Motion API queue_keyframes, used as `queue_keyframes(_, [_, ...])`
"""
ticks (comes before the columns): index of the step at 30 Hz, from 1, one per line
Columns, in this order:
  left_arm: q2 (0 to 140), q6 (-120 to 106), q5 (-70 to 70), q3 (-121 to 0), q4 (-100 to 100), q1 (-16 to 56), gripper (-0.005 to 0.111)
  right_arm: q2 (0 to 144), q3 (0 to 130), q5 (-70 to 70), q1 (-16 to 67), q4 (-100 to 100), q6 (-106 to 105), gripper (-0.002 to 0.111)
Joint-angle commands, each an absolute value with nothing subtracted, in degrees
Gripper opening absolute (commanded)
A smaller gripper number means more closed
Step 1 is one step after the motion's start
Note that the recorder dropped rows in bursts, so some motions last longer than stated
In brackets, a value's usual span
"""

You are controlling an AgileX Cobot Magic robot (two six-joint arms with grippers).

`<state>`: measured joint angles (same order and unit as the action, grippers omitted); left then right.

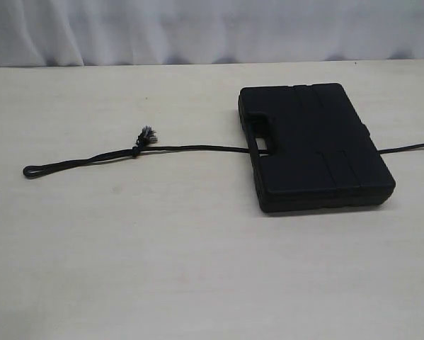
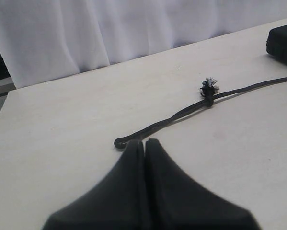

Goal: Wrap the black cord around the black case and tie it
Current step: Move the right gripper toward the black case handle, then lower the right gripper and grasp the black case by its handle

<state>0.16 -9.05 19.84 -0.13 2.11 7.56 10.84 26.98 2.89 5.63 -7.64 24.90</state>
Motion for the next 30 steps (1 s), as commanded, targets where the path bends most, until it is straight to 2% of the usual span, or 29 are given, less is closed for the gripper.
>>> queue_keyframes(1, [0.0,-9.03,19.04,0.0,2.3,8.07,0.0,24.24,42.28,-23.8,5.46,-9.91,19.37,0.059])
queue_keyframes(3, [0.0,-9.03,19.04,0.0,2.3,8.07,0.0,34.08,51.81,-38.54,5.46,-8.72,13.92,0.063])
queue_keyframes(5, [0.0,-9.03,19.04,0.0,2.3,8.07,0.0,43.73,59.49,-47.61,5.46,-4.66,7.51,0.062])
queue_keyframes(9, [0.0,-9.03,19.04,0.0,2.3,8.07,0.0,60.24,65.72,-51.54,5.46,21.42,-14.71,0.061])
queue_keyframes(11, [0.0,-9.03,19.04,0.0,2.3,8.07,0.0,68.29,66.12,-51.97,7.24,26.31,-18.88,0.058])
queue_keyframes(15, [0.0,-9.03,19.04,0.0,2.3,8.07,0.0,83.93,67.38,-44.44,18.85,13.29,-13.57,0.058])
queue_keyframes(19, [0.0,-9.03,19.04,0.0,2.3,8.07,0.0,95.75,73.41,-40.56,25.5,-5.19,9.24,0.058])
queue_keyframes(22, [0.0,-9.03,19.04,0.0,2.3,8.07,0.0,105.09,81.48,-44.9,27.98,-12.29,16.6,0.058])
queue_keyframes(30, [0.0,-9.03,19.04,0.0,2.3,8.07,0.0,120.87,97.77,-53.18,29.17,-12.11,17.64,0.058])
